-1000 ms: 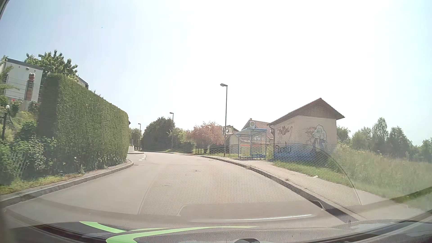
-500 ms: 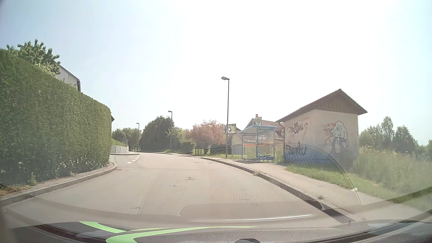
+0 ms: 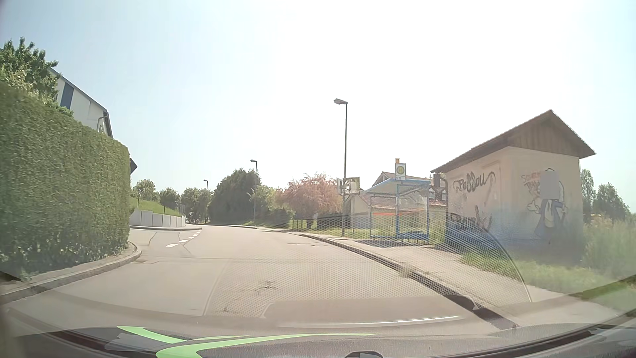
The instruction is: Follow the waypoints while adhering to traffic rules and regulations
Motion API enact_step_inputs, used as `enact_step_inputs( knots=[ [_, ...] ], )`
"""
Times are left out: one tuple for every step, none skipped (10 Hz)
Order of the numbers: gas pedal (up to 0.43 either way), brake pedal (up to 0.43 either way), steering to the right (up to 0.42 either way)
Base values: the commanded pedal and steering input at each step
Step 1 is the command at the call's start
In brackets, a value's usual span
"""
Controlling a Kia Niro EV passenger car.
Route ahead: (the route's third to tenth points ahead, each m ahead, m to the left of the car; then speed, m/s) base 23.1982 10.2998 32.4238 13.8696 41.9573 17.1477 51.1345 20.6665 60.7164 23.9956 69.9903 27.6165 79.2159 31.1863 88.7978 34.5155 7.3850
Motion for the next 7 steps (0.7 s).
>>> enact_step_inputs(
  knots=[
    [0.398,0.0,-0.044],
    [0.398,0.0,-0.048],
    [0.398,0.0,-0.048],
    [0.398,0.0,-0.048],
    [0.39,0.0,-0.048],
    [0.39,0.0,-0.048],
    [0.39,0.0,-0.049]
  ],
)
